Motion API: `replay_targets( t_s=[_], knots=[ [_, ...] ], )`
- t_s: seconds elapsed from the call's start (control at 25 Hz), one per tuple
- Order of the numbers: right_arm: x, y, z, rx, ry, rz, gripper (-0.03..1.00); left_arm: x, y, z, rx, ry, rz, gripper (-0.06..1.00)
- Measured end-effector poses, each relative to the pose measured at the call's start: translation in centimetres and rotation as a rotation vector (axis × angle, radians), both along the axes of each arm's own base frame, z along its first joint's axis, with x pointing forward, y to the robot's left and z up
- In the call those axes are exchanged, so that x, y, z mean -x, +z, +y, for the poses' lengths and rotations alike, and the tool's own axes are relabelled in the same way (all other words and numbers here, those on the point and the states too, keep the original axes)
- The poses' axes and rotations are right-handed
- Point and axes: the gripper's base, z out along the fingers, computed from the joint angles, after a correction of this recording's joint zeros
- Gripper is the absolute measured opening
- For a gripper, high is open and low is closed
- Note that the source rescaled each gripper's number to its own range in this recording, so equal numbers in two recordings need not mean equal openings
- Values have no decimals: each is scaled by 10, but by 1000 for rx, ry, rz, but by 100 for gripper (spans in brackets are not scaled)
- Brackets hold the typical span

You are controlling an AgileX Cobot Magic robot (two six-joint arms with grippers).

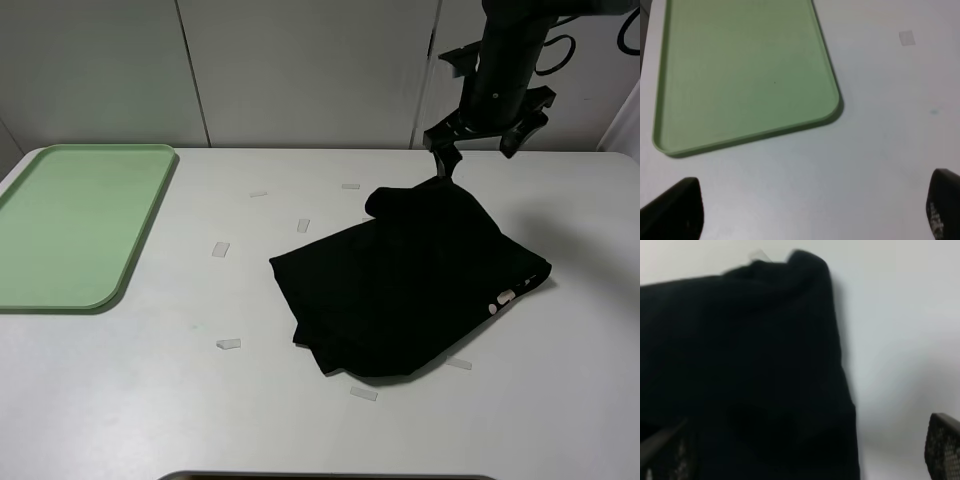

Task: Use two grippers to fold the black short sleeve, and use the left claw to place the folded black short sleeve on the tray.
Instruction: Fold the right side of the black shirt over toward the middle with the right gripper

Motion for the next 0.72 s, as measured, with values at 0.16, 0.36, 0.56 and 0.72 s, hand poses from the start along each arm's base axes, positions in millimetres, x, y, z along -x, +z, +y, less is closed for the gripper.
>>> replay_targets(
  t_s=[0.16, 0.36, 0.56, 0.72],
  knots=[
    [-4, -23, -8, -19, -22, -51, 100, 0, 0, 0, 0, 0, 0, 88],
    [-5, -51, 4, -68, -55, -34, 100, 0, 0, 0, 0, 0, 0, 88],
    [3, -55, 36, -156, -42, -18, 100, 0, 0, 0, 0, 0, 0, 88],
    [6, -60, 54, -206, -34, -17, 100, 0, 0, 0, 0, 0, 0, 88]
  ],
)
